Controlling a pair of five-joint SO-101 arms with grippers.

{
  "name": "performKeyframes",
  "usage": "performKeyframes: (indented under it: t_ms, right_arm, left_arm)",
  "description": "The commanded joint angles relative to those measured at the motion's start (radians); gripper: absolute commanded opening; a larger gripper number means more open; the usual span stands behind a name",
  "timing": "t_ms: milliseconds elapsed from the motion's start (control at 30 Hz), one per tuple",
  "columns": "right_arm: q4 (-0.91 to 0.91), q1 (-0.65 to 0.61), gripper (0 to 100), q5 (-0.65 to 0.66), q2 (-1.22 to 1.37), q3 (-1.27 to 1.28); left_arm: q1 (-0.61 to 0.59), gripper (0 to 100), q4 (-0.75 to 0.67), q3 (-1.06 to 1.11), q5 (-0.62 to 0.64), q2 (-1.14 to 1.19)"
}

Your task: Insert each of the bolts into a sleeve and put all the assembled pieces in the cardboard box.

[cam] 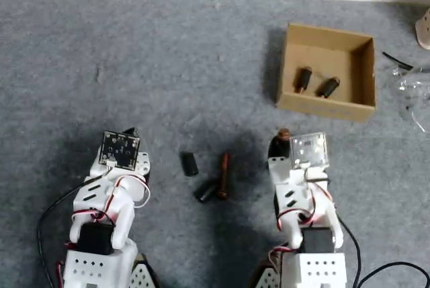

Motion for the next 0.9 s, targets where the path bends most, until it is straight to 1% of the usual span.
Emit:
performKeyframes:
  t_ms: [0,267,433,533,667,867]
  right_arm:
    - [-0.082,0.012,0.5,-0.017,0.234,-0.22]
    - [-0.081,0.036,0.5,-0.032,0.895,-0.762]
    - [-0.077,0.117,0.5,-0.192,1.239,-1.066]
    - [-0.065,0.143,0.5,-0.236,1.403,-1.21]
    - [0.053,0.154,0.5,-0.287,1.577,-1.408]
    - [0.193,0.197,0.5,-0.488,1.758,-1.63]
  left_arm:
    - [-0.012,1,-0.012,-0.013,-0.002,-0.007]
    - [-0.015,1,-0.012,-0.012,-0.003,-0.007]
    - [-0.015,1,-0.012,-0.012,-0.003,-0.007]
    - [-0.013,1,-0.012,-0.01,-0.003,-0.007]
    - [-0.012,1,-0.012,-0.01,-0.003,-0.007]
    - [-0.01,1,-0.012,-0.01,-0.003,-0.007]
